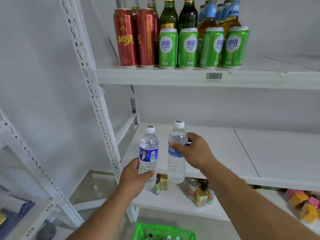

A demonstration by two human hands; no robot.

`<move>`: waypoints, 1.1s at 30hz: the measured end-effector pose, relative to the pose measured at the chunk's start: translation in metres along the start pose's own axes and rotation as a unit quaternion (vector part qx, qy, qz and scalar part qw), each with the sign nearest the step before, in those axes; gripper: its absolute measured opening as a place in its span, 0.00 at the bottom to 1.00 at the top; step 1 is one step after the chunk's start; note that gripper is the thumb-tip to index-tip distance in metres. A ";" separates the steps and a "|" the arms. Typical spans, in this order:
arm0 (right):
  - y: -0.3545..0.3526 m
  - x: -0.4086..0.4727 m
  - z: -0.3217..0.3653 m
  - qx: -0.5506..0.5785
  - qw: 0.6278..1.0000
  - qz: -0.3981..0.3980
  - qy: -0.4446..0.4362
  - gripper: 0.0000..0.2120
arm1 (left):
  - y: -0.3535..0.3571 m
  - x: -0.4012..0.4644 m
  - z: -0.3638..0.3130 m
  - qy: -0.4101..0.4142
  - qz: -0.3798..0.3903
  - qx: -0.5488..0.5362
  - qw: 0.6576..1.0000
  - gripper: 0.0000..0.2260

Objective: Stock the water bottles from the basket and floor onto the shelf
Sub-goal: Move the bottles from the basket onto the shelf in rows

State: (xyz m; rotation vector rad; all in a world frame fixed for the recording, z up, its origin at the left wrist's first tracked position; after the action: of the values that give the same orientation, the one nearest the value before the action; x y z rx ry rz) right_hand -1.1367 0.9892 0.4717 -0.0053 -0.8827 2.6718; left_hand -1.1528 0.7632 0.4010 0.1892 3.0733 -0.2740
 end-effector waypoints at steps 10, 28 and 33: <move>0.040 0.098 0.009 0.004 1.000 -0.007 0.030 0.10 | -0.010 0.113 0.018 -0.007 0.018 0.009 1.000 0.17; 0.107 0.262 -0.023 0.026 0.996 0.040 0.069 0.09 | 0.005 0.301 0.060 0.000 0.006 0.031 1.000 0.24; 0.127 0.309 -0.031 0.039 0.996 0.046 0.059 0.11 | 0.014 0.348 0.069 0.020 -0.016 0.019 0.999 0.18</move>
State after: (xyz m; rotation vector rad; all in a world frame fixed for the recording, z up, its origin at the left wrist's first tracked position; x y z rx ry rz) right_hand -1.4649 1.0061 0.4026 -0.1890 -0.7589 2.7562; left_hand -1.4931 0.8054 0.3097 0.1503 3.1154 -0.3355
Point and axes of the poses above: each hand's wrist, its own x-axis towards the middle knuckle, its own y-axis out of the palm, z = x × y, the point moved 3 cm from there along x, towards the middle knuckle, and after that the axes turned 10 degrees about -x, right-handed, at the moved point
